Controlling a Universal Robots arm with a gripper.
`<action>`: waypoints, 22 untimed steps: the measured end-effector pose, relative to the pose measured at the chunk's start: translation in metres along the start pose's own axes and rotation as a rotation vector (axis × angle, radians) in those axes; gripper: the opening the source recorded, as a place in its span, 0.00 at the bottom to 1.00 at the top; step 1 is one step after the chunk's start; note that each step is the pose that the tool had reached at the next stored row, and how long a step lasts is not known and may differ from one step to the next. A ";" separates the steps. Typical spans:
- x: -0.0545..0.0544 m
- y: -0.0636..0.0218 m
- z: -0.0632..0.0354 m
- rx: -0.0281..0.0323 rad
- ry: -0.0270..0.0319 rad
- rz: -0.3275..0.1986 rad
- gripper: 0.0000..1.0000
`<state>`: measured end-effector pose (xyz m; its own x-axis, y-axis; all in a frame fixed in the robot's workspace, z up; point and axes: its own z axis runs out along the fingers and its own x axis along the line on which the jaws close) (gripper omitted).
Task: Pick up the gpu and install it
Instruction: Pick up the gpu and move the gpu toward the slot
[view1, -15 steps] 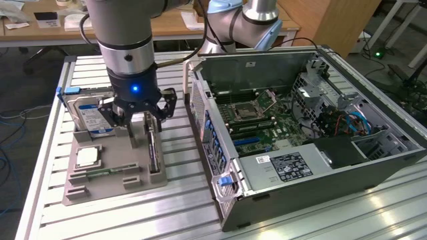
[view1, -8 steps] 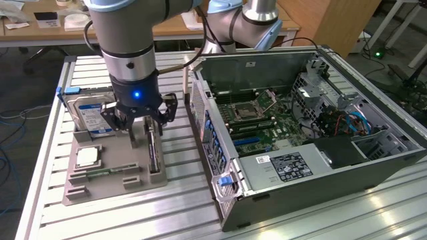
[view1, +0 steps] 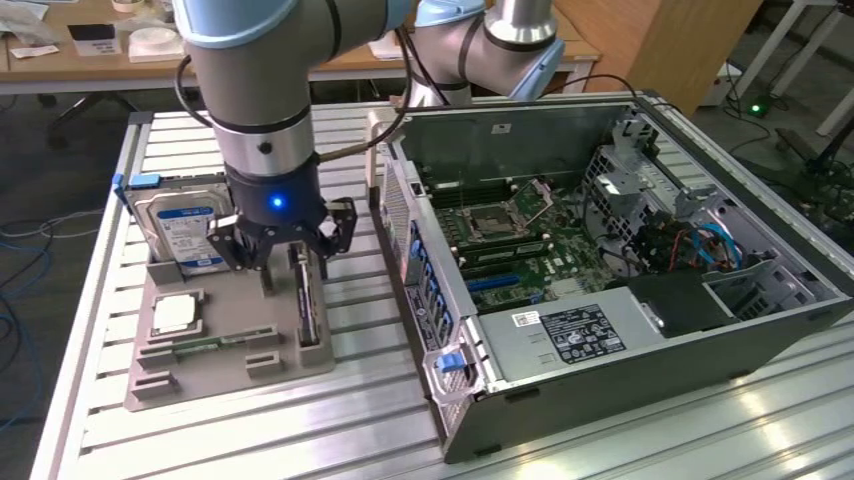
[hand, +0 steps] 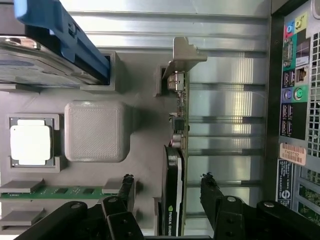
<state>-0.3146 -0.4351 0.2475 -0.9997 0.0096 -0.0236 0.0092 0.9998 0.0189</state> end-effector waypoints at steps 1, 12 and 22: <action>0.000 0.0000 0.0018 -0.0001 -0.0001 0.001 0.65; -0.001 -0.0005 0.0255 0.0002 0.0027 0.004 0.65; -0.001 -0.0007 0.0354 0.0003 0.0074 0.004 0.64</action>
<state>-0.3124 -0.4351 0.2121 -0.9998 0.0138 -0.0161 0.0135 0.9997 0.0187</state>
